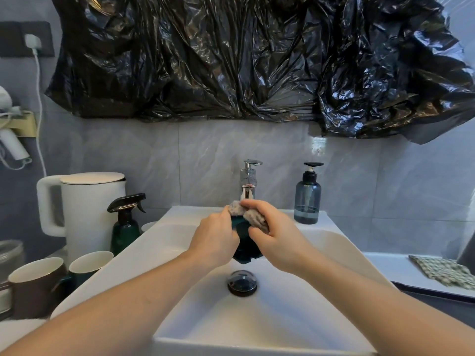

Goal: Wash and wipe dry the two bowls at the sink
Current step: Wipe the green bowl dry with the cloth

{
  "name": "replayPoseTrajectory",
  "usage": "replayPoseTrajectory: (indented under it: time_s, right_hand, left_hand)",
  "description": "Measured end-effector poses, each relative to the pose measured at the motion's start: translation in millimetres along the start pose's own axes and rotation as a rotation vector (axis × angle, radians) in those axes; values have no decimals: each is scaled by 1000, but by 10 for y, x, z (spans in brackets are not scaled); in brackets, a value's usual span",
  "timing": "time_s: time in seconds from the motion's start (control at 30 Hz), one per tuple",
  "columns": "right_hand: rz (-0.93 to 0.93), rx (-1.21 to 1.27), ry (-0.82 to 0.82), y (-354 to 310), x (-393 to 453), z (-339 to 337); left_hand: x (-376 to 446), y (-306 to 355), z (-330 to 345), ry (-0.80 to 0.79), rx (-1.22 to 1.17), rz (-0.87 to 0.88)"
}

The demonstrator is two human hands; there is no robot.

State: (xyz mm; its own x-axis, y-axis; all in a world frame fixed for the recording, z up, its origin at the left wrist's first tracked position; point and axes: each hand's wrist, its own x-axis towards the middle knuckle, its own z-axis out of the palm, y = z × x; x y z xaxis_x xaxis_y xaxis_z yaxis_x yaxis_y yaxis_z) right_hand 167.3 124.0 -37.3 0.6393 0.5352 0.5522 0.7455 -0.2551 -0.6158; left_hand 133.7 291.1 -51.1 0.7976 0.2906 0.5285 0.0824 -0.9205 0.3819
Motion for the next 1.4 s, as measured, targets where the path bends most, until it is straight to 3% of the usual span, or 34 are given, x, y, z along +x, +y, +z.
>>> replayPoseTrajectory:
  time_s: [0.23,0.43,0.63,0.83,1.0,1.13,1.23,1.4]
  right_hand:
    - [134,-28,-42,76,9,-93]
    - [-62,-89,26,-26,21,-3]
    - [194,-3,-35,103,34,-67]
    - [16,4,34,16,18,-30]
    - [268,191,-103,120,17,-55]
    - [285,314,-35,119,42,-52]
    - [231,231,24,130,60,-51]
    - [200,87,4,190,46,-61]
  left_hand:
    - [-5,-29,-32,58,-47,7]
    - [37,-40,0,76,-97,-19]
    - [50,-67,-29,111,-129,-39]
    - [57,-51,-49,107,-126,-30]
    - [44,-46,-63,138,-155,-30]
    - [26,-26,-70,62,-347,-66]
    - [6,-42,-59,-61,-521,-91]
    - [29,-85,20,-106,-340,11]
